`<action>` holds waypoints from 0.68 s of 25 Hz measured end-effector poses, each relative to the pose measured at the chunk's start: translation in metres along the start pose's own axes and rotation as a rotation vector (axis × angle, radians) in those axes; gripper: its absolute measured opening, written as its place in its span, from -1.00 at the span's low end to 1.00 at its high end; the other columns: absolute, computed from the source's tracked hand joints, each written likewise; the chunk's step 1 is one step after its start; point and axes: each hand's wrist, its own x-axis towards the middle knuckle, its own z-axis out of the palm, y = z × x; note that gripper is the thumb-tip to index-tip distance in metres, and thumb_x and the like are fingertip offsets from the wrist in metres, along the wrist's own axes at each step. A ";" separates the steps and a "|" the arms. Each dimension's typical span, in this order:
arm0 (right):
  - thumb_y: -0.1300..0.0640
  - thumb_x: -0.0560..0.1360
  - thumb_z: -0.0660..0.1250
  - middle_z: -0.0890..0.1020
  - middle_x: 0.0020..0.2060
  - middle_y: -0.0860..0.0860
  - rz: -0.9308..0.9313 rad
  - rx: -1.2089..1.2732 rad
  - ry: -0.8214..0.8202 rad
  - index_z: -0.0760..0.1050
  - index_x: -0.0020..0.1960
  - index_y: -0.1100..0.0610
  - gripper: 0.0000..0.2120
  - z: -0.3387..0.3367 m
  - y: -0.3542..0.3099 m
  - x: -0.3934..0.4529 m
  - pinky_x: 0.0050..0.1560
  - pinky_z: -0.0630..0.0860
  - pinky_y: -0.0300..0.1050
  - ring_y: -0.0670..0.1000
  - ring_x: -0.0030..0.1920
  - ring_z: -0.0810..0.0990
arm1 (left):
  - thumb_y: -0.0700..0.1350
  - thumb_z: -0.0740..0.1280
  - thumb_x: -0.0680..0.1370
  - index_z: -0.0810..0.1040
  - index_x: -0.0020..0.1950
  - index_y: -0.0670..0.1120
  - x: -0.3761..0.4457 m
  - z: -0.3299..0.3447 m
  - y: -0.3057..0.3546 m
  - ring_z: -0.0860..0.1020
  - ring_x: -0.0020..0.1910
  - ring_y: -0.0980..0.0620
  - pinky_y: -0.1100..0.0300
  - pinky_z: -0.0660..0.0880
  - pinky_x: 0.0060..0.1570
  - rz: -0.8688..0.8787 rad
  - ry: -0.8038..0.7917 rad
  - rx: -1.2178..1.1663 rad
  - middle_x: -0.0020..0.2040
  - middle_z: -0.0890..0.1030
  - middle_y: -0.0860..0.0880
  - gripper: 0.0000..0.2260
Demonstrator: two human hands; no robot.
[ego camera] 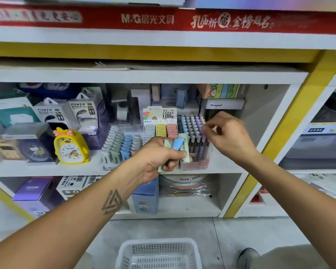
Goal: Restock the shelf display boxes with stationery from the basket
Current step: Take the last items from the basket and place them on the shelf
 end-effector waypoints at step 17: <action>0.34 0.51 0.41 0.69 -0.28 -0.11 0.199 0.701 -0.533 0.69 0.06 0.04 -0.74 0.080 -0.119 0.054 -0.22 0.54 -0.29 -0.17 -0.26 0.64 | -0.32 0.47 0.46 0.53 -0.09 -0.28 -0.026 -0.118 0.038 0.31 -0.61 0.13 0.35 0.14 -0.64 0.147 0.412 -0.277 -0.34 0.55 -0.15 -0.87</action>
